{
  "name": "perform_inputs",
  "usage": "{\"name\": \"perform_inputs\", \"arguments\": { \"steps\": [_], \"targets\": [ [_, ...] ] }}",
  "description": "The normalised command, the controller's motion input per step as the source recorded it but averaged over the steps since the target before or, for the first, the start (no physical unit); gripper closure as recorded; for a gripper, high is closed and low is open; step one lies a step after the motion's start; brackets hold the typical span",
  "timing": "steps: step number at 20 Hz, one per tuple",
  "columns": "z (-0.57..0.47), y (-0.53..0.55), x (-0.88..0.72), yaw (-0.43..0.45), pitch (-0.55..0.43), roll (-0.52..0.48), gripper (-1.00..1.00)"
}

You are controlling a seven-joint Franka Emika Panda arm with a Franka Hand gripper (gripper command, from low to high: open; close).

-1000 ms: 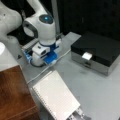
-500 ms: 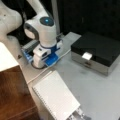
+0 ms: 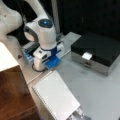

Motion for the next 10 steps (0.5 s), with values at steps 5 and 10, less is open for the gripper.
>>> {"name": "perform_inputs", "arguments": {
  "steps": [5,10],
  "targets": [
    [-0.25,-0.15,-1.00,0.148,-0.462,0.071,1.00],
    [-0.14,-0.07,-0.99,0.065,-0.446,0.114,1.00]
  ]
}}
